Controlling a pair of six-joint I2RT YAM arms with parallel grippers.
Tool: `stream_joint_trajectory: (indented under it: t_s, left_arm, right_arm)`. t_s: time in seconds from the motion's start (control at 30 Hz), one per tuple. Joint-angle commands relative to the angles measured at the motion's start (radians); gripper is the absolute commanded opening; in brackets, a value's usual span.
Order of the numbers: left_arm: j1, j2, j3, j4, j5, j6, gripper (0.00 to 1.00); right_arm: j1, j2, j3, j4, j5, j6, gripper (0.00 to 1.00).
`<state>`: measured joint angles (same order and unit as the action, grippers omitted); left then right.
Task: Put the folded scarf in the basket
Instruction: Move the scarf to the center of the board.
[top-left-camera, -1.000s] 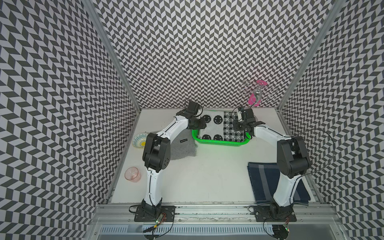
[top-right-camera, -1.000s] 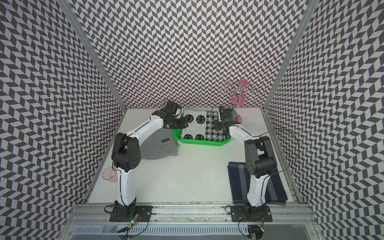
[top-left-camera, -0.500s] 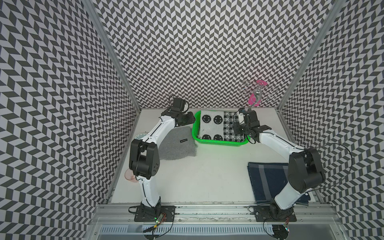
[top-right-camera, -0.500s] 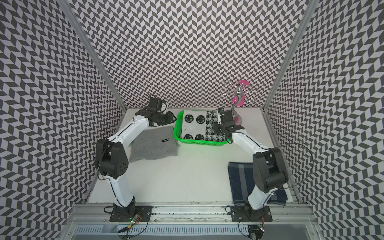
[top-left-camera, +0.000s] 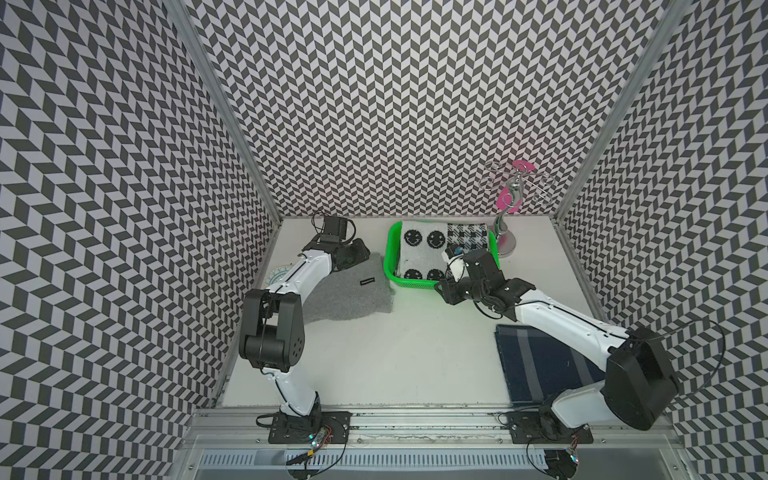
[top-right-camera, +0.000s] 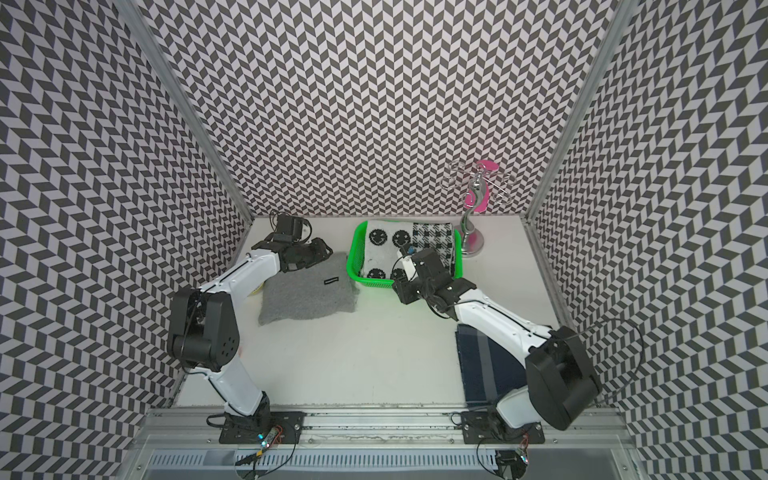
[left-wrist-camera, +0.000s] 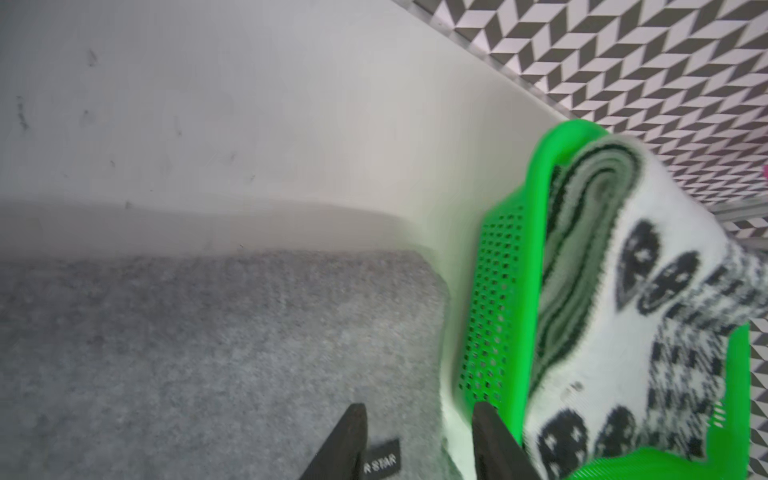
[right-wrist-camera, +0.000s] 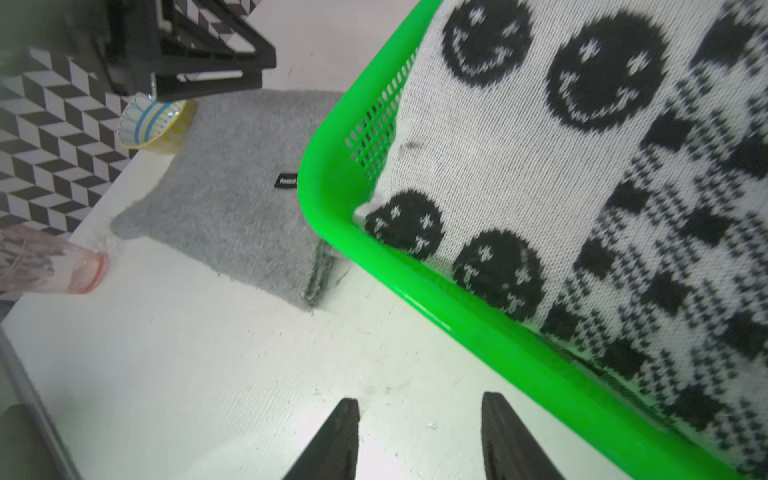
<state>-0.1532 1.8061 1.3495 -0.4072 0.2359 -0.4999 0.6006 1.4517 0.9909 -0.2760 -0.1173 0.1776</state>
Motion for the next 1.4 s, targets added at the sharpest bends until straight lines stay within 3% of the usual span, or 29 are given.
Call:
stream_joint_trajectory:
  t_s: [0.0, 0.33, 0.5, 0.7, 1.2, 1.37]
  left_arm:
    - [0.005, 0.068, 0.049, 0.061, -0.052, 0.006, 0.44]
    - [0.016, 0.213, 0.135, 0.054, -0.165, 0.046, 0.45]
    - [0.015, 0.229, 0.063, 0.11, -0.195, 0.044, 0.47]
    - [0.008, 0.27, 0.032, 0.077, -0.116, 0.032, 0.44]
    - [-0.105, 0.031, -0.355, 0.12, -0.034, -0.068, 0.4]
    - [-0.144, -0.014, -0.376, 0.12, -0.011, -0.116, 0.4]
  right_arm:
    - [0.016, -0.033, -0.034, 0.06, -0.015, 0.023, 0.5]
    - [0.061, -0.037, -0.109, 0.096, -0.034, 0.036, 0.5]
    - [0.062, -0.037, -0.129, 0.105, -0.044, 0.038, 0.5]
    - [0.062, -0.041, -0.141, 0.104, -0.044, 0.036, 0.5]
    - [0.065, -0.037, -0.175, 0.14, -0.08, 0.073, 0.5]
    - [0.109, -0.021, -0.182, 0.174, -0.091, 0.132, 0.51]
